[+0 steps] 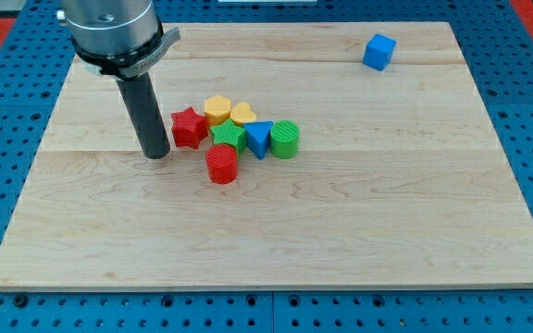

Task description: Push the green star into the red star

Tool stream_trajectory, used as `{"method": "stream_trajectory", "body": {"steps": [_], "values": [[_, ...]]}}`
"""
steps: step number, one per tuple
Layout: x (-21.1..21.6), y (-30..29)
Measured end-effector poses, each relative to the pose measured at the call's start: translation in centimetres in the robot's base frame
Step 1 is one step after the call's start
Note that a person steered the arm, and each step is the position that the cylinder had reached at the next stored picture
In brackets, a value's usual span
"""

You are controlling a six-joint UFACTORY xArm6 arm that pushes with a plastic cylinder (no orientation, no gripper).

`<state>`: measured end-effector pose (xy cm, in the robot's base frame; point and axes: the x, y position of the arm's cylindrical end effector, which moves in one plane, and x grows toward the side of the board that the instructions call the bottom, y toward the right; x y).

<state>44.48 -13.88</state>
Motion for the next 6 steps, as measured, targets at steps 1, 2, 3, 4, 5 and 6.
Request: {"method": "stream_trajectory", "body": {"steps": [1,2,3,4,5,6], "values": [[2.6,0.5],[6.1,5.9],[6.1,12.9],[3.7,14.6],[0.7,12.8],[-1.4,9.9]]}}
